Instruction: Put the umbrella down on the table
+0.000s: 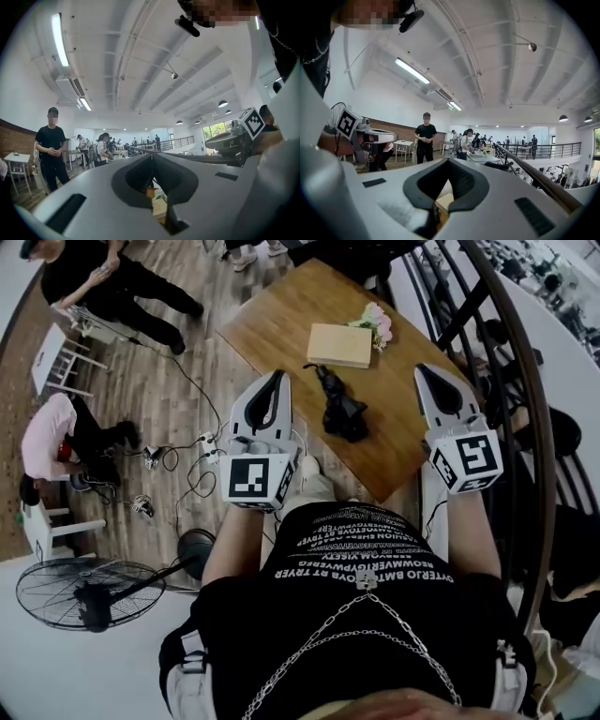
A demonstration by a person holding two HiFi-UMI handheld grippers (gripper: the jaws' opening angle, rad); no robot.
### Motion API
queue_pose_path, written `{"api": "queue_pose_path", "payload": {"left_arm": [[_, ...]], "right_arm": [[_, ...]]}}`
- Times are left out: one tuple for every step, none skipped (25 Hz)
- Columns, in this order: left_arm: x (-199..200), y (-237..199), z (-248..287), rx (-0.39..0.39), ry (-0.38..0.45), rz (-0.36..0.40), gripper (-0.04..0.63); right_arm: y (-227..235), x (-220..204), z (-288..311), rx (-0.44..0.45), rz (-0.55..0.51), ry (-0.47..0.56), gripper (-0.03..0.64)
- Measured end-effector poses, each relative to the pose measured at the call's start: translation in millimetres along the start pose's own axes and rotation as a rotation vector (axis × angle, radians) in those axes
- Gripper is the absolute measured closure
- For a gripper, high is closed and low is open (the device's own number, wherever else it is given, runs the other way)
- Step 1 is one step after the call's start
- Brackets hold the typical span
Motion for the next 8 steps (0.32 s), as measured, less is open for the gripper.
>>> {"api": "queue_pose_path", "payload": {"left_arm": [[-1, 3, 0, -0.004, -0.002, -0.002, 0.566], [-2, 6, 1, -0.009, -0.003, -0.003, 0.566], [-4, 8, 2, -0.013, -0.005, -0.003, 0.566], [-6, 10, 3, -0.015, -0.008, -0.004, 0.566], [-7, 13, 4, -0.018, -0.011, -0.004, 0.566], [-9, 15, 6, -0.021, -0.014, -0.002, 0.566], [-10, 17, 8, -0.025, -0.017, 0.0, 0.566], [-11, 20, 9, -0.029, -0.019, 0.002, 0.566]], "right_arm": [[1, -1, -2, -0.001, 0.001, 0.0, 0.601], [1, -2, -4, -0.002, -0.001, 0.001, 0.601], [3, -3, -6, -0.004, -0.004, 0.0, 0.601], [4, -5, -6, -0.007, -0.003, -0.003, 0.601], [6, -7, -7, -0.009, -0.001, -0.006, 0.601], [8, -9, -8, -0.011, 0.0, -0.008, 0.601], [10, -10, -9, -0.012, 0.001, -0.011, 0.601], [12, -12, -9, -0.013, 0.002, -0.013, 0.601]]}}
Point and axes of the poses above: the fingertips, and each gripper's own axes: z forward along the fingers, y to its right, x out of its top, the point moved 3 cm from there along -z, backward along the fingers, and after that the axes turned 9 degrees about y, right-handed, at the moved point
